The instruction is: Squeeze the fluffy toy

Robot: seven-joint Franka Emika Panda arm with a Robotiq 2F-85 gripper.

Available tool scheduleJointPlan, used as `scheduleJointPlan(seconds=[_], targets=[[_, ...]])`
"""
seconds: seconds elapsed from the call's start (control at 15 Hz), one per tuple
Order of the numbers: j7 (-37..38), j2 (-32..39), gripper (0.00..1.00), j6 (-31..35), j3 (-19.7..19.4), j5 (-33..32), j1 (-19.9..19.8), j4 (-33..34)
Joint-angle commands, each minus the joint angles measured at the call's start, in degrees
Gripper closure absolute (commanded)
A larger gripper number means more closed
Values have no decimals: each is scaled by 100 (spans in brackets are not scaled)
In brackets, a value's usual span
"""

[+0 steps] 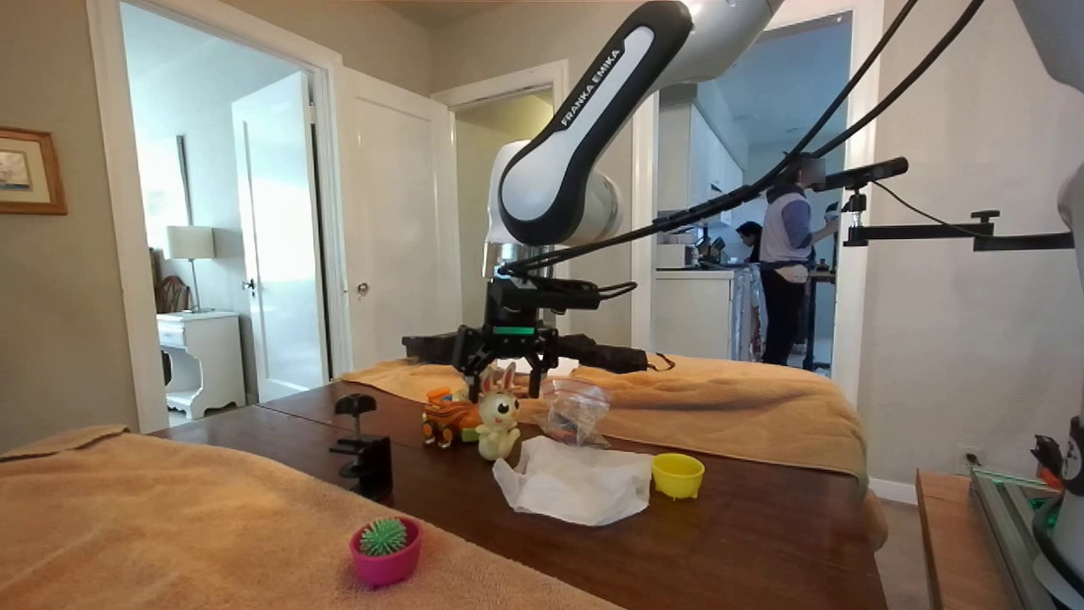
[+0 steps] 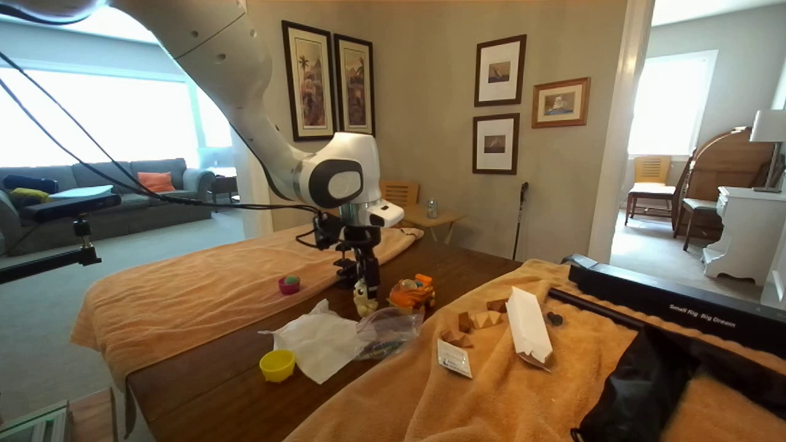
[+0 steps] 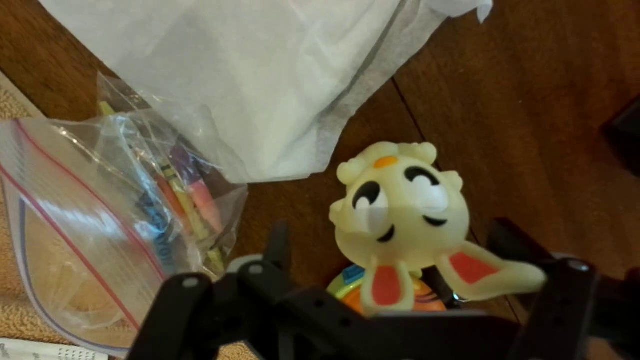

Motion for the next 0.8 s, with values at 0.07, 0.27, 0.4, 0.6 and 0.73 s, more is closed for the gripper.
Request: scheduleJointPlan(seconds=[0.07, 0.27, 0.4, 0.6, 0.73], targets=[[386, -58, 0, -180, -25, 349, 60, 58], [571, -90, 0, -340, -32, 404, 65, 102], [678, -111, 0, -448, -35, 378, 64, 149], [796, -109, 0, -679, -40, 317, 67, 261], [908, -99, 0, -844, -48, 281, 84, 340]])
